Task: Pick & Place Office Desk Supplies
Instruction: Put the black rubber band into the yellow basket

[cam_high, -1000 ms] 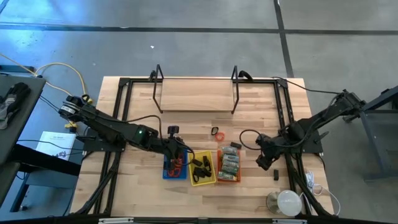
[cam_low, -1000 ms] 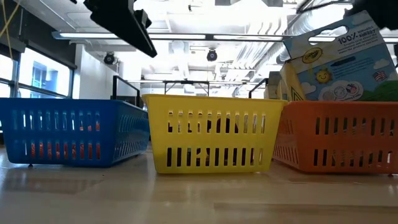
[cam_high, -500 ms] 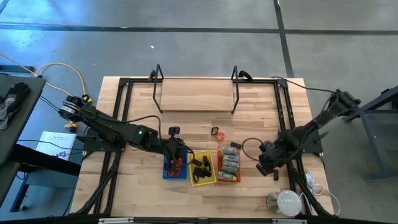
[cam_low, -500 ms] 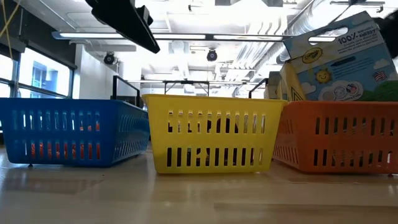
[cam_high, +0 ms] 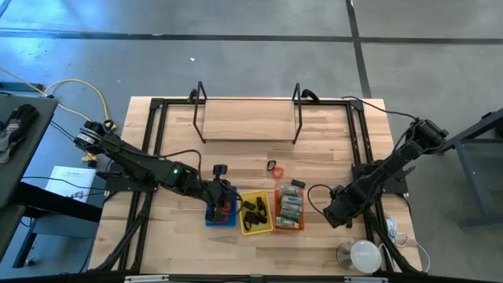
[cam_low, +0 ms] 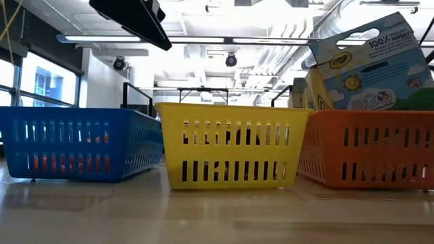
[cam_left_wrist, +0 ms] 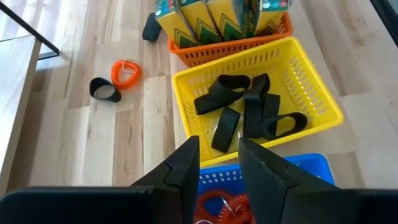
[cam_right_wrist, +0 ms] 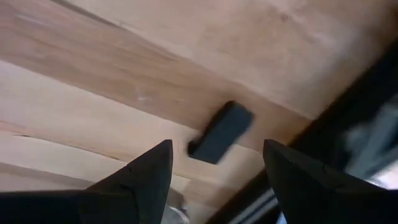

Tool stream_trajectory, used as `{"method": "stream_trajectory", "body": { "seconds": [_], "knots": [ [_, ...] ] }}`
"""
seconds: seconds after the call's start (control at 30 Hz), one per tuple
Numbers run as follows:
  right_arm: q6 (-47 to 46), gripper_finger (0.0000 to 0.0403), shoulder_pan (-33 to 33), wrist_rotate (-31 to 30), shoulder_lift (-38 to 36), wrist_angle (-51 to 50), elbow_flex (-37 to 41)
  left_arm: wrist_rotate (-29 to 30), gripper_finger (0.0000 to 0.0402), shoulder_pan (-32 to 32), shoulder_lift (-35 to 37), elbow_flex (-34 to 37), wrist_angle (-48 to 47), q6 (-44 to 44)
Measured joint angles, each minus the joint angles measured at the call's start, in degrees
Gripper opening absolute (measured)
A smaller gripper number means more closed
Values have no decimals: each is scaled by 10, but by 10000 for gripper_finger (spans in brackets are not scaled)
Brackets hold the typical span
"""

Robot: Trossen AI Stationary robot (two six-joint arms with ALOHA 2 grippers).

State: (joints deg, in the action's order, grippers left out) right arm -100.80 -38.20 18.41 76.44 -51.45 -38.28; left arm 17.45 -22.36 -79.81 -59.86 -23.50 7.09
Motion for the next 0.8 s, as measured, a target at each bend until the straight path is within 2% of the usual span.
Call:
{"method": "stream_trajectory", "body": {
  "seconds": [0.17,0.33,0.53,0.7,0.8],
  "knots": [
    [-73,238,-12,-1,0,28,29,1,106,-8,0,0,0,0],
    [-146,238,-32,28,0,38,55,1,106,-8,0,0,0,0],
    [-172,238,-45,10,1,176,95,1,106,-6,0,0,5,0],
    [-184,237,-51,18,7,188,107,2,106,-6,0,1,21,-5],
    [-182,218,-51,19,8,190,107,3,106,-6,0,1,28,-13]
  ]
}}
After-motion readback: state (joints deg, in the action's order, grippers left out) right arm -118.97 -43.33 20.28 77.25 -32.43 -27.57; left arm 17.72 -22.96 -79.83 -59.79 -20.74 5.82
